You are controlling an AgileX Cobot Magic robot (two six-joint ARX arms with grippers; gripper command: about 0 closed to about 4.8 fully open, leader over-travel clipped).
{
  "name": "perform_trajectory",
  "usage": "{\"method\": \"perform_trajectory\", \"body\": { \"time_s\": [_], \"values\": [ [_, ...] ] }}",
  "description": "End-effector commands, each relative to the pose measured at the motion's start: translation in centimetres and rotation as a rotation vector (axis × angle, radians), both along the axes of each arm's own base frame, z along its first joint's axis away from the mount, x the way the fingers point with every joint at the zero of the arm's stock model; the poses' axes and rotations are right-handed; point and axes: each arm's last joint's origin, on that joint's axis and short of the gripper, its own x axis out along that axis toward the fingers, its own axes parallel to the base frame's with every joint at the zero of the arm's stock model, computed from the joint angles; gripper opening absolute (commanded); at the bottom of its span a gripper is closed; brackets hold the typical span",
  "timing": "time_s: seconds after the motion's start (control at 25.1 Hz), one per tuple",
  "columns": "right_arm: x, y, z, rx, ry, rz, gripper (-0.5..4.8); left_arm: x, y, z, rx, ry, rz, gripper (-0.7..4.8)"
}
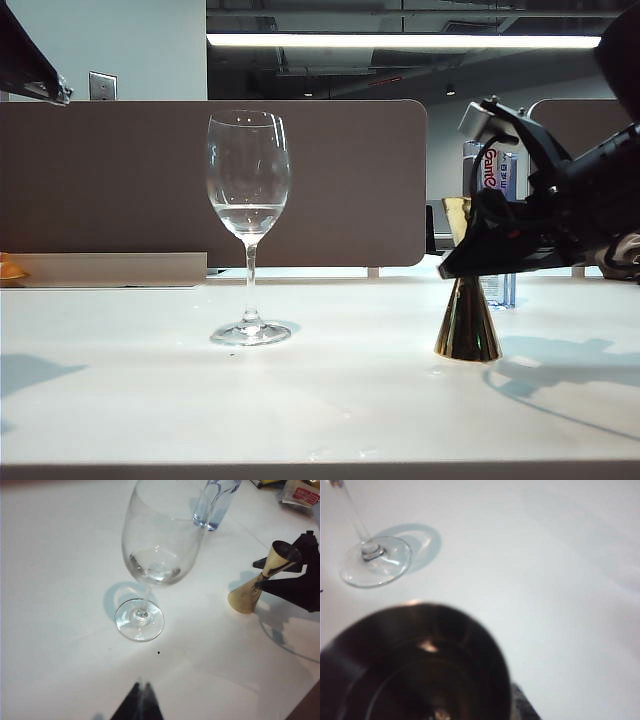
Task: Pick up the jigger and pour the water inside into the glass.
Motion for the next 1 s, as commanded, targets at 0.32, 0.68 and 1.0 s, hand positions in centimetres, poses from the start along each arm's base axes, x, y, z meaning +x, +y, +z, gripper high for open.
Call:
{"method": "perform_trajectory", "body": {
  "time_s": [0.32, 0.68, 1.0],
  "values": [
    [0.7, 0.3, 0.1, 0.020, -0.009, -0.002, 1.19, 0.0, 0.0, 0.1, -0.005, -0.005, -0.002, 0.04],
    [0.8, 0.3, 0.4, 0.030, -0.035, -0.002, 0.47, 0.0, 0.0, 0.1, -0.005, -0.004, -0.002, 0.04],
    [0.9, 0.3, 1.3, 0.047, -0.068, -0.005, 0.39, 0.0, 0.0, 0.1, -0.005, -0.004, -0.002, 0.04]
  ]
}}
